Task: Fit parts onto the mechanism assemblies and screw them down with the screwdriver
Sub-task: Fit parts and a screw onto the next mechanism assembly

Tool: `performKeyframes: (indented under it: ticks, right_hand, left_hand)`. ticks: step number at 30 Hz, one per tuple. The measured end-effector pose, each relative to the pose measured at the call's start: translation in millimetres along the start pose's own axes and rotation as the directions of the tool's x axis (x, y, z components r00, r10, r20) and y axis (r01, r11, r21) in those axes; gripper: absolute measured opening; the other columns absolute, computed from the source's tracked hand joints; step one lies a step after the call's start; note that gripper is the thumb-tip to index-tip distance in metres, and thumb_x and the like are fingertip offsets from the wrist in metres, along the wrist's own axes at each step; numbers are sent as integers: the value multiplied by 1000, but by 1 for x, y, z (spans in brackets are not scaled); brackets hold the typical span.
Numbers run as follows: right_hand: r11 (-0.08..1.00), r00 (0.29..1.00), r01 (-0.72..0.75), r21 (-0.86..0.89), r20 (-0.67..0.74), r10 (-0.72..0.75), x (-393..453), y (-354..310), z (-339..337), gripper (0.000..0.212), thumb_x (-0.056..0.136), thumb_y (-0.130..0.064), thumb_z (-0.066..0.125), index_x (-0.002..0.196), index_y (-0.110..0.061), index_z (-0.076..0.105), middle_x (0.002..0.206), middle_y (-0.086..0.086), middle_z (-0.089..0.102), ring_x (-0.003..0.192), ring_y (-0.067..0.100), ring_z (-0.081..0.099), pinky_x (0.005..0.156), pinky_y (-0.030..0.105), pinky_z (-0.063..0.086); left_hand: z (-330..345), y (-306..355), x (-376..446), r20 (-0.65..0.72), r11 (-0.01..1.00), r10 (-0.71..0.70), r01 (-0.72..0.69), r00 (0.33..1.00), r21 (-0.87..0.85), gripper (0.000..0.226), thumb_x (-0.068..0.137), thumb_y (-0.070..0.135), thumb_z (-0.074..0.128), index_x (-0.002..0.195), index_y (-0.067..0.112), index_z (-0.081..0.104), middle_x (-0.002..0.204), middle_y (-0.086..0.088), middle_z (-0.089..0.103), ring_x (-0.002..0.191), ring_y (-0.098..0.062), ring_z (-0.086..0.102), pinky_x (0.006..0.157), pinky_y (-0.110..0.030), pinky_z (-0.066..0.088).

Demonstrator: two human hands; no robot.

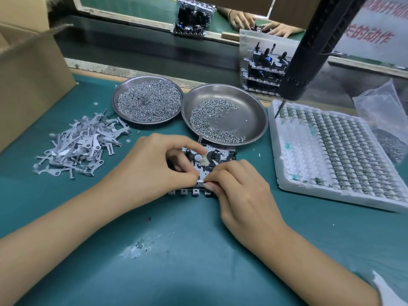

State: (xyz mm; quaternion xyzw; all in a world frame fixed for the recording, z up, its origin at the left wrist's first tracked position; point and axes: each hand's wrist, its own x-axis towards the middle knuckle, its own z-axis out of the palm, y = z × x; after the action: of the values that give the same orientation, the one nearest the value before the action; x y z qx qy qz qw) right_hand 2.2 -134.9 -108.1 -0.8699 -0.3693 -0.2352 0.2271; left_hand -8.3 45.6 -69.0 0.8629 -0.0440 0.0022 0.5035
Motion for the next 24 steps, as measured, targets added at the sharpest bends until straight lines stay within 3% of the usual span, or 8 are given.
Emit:
performKeyframes:
  ticks: [3,6,8,11,17,22,24]
  right_hand:
    - [999,1000,-18,28,6,18,1,1,0,13,89,-9,60,84,-2,69,83,9,64,71,31,57,63,39,47]
    - [979,995,-98,176,21,96,3,3,-1,9,85,-9,64,83,-4,71,82,5,64,73,24,55,70,25,42]
    - [918,980,-197,345,40,195,5,5,-3,10,86,-10,63,82,-5,71,82,1,63,75,17,54,70,17,39]
    - [797,944,-305,522,52,327,7,10,-7,13,88,-11,62,80,-5,71,81,2,64,77,10,57,71,17,42]
    - [745,932,-334,577,87,351,8,8,-7,11,87,-7,64,79,-4,71,80,4,64,76,13,58,71,25,46]
    - [742,934,-331,583,91,345,8,7,-6,12,87,-6,64,77,-3,70,77,6,64,74,17,58,69,30,46]
    - [740,932,-326,588,68,356,9,7,-6,12,87,-8,64,78,-4,71,77,7,64,75,17,59,70,27,46]
  left_hand:
    - [0,-1,0,8,1000,1,-1,1000,-9,36,69,2,74,89,32,71,65,9,71,56,0,55,62,-13,48]
    - [-3,-3,0,26,1000,4,-4,1000,-23,31,72,6,75,91,31,71,66,8,72,55,-1,56,61,-15,49]
    - [-5,-4,0,53,999,6,-4,999,-39,28,73,13,77,93,31,71,68,6,73,56,-3,57,61,-19,51]
    - [-6,-5,1,62,999,13,-10,998,-48,26,72,19,79,94,31,71,70,6,73,56,-4,57,61,-23,50]
    - [-7,-8,2,73,999,28,-26,997,-31,24,71,26,80,91,34,71,71,9,73,58,-3,59,59,-17,50]
    - [-10,-6,1,50,998,65,-64,997,-15,32,59,43,79,89,35,73,77,10,73,66,-6,61,72,-29,54]
    - [-13,-6,2,-28,995,103,-103,994,-13,30,60,46,78,87,36,74,78,12,72,65,-1,60,68,-20,53]
